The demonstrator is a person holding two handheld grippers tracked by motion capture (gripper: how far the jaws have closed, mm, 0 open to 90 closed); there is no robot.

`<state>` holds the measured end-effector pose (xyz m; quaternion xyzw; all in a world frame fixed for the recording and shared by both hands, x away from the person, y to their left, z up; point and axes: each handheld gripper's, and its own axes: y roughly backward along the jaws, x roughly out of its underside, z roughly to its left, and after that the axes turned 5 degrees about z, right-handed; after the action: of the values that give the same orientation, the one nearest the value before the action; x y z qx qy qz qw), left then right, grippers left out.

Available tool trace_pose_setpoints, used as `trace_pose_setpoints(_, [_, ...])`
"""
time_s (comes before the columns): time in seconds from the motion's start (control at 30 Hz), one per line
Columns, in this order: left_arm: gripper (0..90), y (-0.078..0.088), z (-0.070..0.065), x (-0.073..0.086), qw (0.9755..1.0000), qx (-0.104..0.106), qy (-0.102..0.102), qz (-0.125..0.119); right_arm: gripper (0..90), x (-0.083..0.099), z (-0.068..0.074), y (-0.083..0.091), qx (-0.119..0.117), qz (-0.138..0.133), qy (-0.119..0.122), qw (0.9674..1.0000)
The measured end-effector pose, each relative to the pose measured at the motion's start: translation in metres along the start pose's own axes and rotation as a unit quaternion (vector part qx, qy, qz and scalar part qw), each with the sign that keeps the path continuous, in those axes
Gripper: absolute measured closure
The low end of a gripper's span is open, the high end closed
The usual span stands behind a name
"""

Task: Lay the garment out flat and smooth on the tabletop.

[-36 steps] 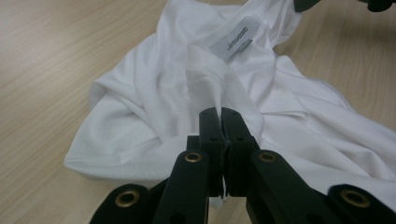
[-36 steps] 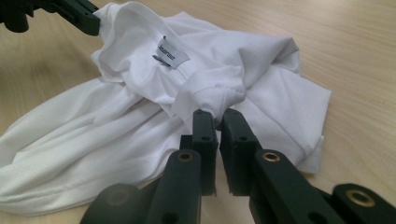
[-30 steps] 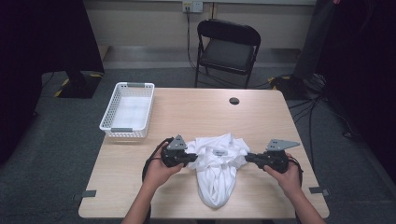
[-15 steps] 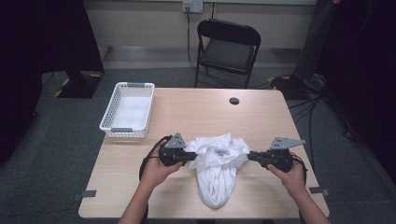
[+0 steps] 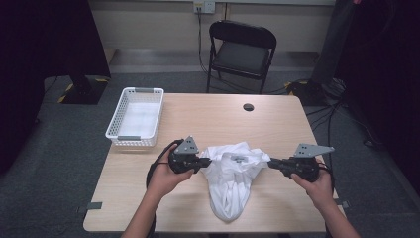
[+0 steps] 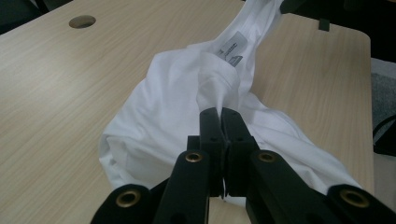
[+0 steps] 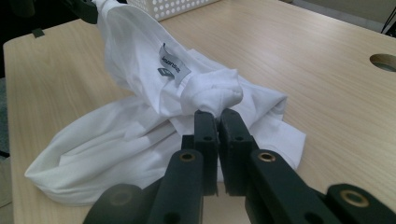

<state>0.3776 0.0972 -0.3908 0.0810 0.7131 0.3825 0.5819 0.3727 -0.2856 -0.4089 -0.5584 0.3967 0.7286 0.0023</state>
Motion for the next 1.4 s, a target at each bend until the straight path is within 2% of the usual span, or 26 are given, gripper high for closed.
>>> trace_pose_setpoints(0.2, [89.1, 0.006, 0.000, -0.001, 1.0000, 0.003, 0.001, -0.001, 87.1, -0.001, 0.003, 0.006, -0.005, 0.002, 0.004, 1.0000])
trace_pose_setpoints(0.4, [89.2, 0.011, 0.005, -0.005, 0.9999, 0.012, 0.002, -0.003, 87.1, -0.008, -0.004, 0.012, -0.016, 0.001, 0.004, 0.9999])
trace_pose_setpoints(0.5, [89.2, 0.011, 0.011, -0.010, 0.9997, 0.024, 0.002, -0.005, 87.2, -0.014, -0.011, 0.017, -0.034, -0.002, -0.003, 0.9994])
trace_pose_setpoints(0.6, [89.2, 0.009, 0.019, -0.018, 0.9994, 0.034, 0.000, -0.004, 87.3, -0.022, -0.015, 0.018, -0.041, 0.002, -0.004, 0.9991])
trace_pose_setpoints(0.63, [89.2, 0.009, 0.023, -0.021, 0.9995, 0.033, 0.000, -0.001, 87.3, -0.027, -0.018, 0.018, -0.046, 0.005, -0.001, 0.9989])
trace_pose_setpoints(0.67, [89.2, 0.010, 0.034, -0.026, 0.9996, 0.024, 0.012, 0.005, 87.6, -0.040, -0.025, 0.016, -0.047, 0.021, 0.012, 0.9986])
trace_pose_setpoints(0.73, [89.3, 0.008, 0.056, -0.032, 0.9994, 0.020, 0.026, 0.000, 87.8, -0.056, -0.038, 0.011, -0.046, 0.028, 0.015, 0.9984])
trace_pose_setpoints(0.77, [89.3, 0.007, 0.065, -0.036, 0.9994, 0.010, 0.031, 0.009, 87.8, -0.066, -0.048, 0.005, -0.036, 0.031, 0.014, 0.9988])
trace_pose_setpoints(0.8, [89.4, 0.001, 0.083, -0.046, 0.9988, -0.023, 0.037, 0.023, 87.9, -0.075, -0.057, 0.000, -0.022, 0.034, 0.011, 0.9991])
trace_pose_setpoints(0.83, [89.4, -0.005, 0.100, -0.057, 0.9962, -0.068, 0.046, 0.027, 87.9, -0.092, -0.076, -0.011, 0.003, 0.031, -0.003, 0.9995])
trace_pose_setpoints(0.87, [89.3, -0.010, 0.115, -0.067, 0.9917, -0.115, 0.050, 0.028, 87.9, -0.108, -0.093, -0.022, 0.034, 0.020, -0.022, 0.9990])
trace_pose_setpoints(0.9, [88.9, -0.014, 0.139, -0.081, 0.9807, -0.181, 0.075, -0.005, 87.4, -0.120, -0.106, -0.030, 0.070, 0.013, -0.034, 0.9969])
trace_pose_setpoints(0.93, [79.3, -0.014, 0.139, -0.081, 0.9807, -0.181, 0.075, -0.005, 87.4, -0.120, -0.106, -0.030, 0.070, 0.013, -0.034, 0.9969])
trace_pose_setpoints(0.97, [57.1, -0.017, 0.156, -0.090, 0.9694, -0.215, 0.113, -0.039, 66.1, -0.152, -0.129, -0.051, 0.188, -0.011, -0.048, 0.9810])
trace_pose_setpoints(1.0, [45.7, -0.024, 0.170, -0.096, 0.9595, -0.225, 0.164, -0.040, 59.5, -0.157, -0.130, -0.057, 0.216, -0.018, -0.044, 0.9752])
trace_pose_setpoints(1.03, [45.7, -0.028, 0.168, -0.097, 0.9637, -0.220, 0.149, -0.030, 50.6, -0.159, -0.129, -0.063, 0.209, -0.035, -0.066, 0.9750])
trace_pose_setpoints(1.07, [42.0, -0.031, 0.165, -0.095, 0.9676, -0.213, 0.134, -0.026, 38.5, -0.158, -0.125, -0.067, 0.181, -0.040, -0.087, 0.9789])
trace_pose_setpoints(1.1, [37.0, -0.031, 0.165, -0.095, 0.9676, -0.213, 0.134, -0.026, 38.5, -0.158, -0.125, -0.067, 0.181, -0.040, -0.087, 0.9789])
trace_pose_setpoints(1.13, [32.9, -0.035, 0.161, -0.091, 0.9714, -0.198, 0.129, -0.021, 31.0, -0.147, -0.116, -0.072, 0.163, -0.036, -0.078, 0.9828])
trace_pose_setpoints(1.17, [32.9, -0.039, 0.154, -0.083, 0.9749, -0.178, 0.133, -0.016, 31.0, -0.147, -0.116, -0.072, 0.163, -0.036, -0.078, 0.9828])
trace_pose_setpoints(1.2, [25.0, -0.047, 0.144, -0.066, 0.9792, -0.151, 0.136, 0.002, 25.6, -0.126, -0.106, -0.078, 0.142, -0.013, -0.059, 0.9880])
trace_pose_setpoints(1.23, [22.8, -0.047, 0.144, -0.066, 0.9792, -0.151, 0.136, 0.002, 20.7, -0.116, -0.102, -0.080, 0.138, -0.005, -0.057, 0.9888])
trace_pose_setpoints(1.27, [20.3, -0.052, 0.135, -0.052, 0.9812, -0.142, 0.131, 0.014, 19.4, -0.106, -0.099, -0.082, 0.133, 0.002, -0.055, 0.9896])
trace_pose_setpoints(1.3, [17.3, -0.052, 0.135, -0.052, 0.9812, -0.142, 0.131, 0.014, 19.4, -0.099, -0.096, -0.082, 0.129, 0.005, -0.054, 0.9902])
trace_pose_setpoints(1.33, [17.3, -0.056, 0.129, -0.043, 0.9818, -0.132, 0.136, 0.015, 19.4, -0.099, -0.096, -0.082, 0.129, 0.005, -0.054, 0.9902])
trace_pose_setpoints(1.4, [15.0, -0.059, 0.120, -0.032, 0.9834, -0.119, 0.135, 0.020, 15.1, -0.077, -0.088, -0.083, 0.114, 0.010, -0.062, 0.9916])
